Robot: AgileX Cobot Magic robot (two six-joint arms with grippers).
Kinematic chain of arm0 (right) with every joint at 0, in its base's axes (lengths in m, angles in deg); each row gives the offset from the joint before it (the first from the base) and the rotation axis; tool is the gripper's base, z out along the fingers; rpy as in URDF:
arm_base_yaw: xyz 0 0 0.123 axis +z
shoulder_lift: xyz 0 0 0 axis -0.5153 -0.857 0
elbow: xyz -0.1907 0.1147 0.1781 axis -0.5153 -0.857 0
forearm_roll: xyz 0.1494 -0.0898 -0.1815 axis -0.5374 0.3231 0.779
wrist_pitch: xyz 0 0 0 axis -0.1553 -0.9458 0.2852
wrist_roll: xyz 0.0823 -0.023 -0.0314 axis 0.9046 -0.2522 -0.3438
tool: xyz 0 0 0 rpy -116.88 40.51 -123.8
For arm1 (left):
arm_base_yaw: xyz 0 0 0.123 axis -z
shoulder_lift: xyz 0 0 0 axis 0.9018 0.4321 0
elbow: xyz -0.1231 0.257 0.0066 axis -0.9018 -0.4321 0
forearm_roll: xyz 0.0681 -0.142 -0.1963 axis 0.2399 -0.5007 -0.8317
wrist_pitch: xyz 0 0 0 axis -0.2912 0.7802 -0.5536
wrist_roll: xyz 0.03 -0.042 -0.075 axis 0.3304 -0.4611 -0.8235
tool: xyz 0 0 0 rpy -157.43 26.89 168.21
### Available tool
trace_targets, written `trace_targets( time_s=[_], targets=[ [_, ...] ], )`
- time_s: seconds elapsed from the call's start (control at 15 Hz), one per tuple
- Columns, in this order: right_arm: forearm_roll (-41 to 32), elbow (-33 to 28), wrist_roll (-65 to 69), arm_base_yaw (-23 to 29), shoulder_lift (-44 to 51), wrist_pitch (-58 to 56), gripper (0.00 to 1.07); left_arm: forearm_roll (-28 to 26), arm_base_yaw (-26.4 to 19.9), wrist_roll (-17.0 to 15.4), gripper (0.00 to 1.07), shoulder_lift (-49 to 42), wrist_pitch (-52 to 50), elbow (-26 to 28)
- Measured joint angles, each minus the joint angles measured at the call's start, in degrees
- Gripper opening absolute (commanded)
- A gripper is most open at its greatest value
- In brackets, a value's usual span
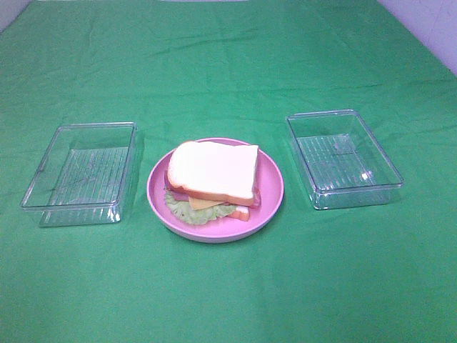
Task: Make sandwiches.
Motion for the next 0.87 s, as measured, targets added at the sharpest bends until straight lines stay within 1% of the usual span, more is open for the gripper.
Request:
trace_targets(
  time_s=[0.87],
  targets=[
    [0.00, 0.00, 0.00, 0.00, 0.00, 0.00, 0.78, 0.00, -0.06, 0.00, 0.73, 0.00, 0.00, 0.00]
  ],
)
